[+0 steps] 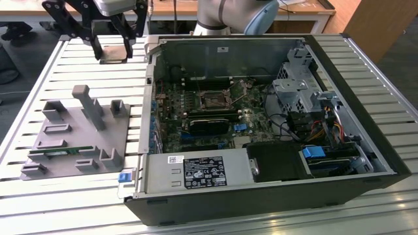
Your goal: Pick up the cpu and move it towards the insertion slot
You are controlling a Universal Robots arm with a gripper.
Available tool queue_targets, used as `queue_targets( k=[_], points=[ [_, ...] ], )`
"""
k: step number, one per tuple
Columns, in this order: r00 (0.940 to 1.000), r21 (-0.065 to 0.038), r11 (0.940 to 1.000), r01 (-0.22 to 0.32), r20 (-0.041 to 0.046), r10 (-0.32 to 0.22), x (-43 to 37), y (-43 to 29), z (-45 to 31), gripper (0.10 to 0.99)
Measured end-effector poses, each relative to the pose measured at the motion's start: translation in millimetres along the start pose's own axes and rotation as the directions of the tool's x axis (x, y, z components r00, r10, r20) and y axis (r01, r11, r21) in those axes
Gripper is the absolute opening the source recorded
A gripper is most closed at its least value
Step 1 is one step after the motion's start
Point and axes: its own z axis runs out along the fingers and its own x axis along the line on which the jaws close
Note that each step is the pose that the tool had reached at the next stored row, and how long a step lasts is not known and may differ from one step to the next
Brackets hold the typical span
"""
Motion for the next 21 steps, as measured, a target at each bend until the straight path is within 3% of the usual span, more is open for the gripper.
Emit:
queue_targets(
  k=[21],
  points=[
    [1.0, 0.0, 1.0, 0.0, 0.0, 0.0, -20.1, 13.9, 0.2, 0.545]
  ],
)
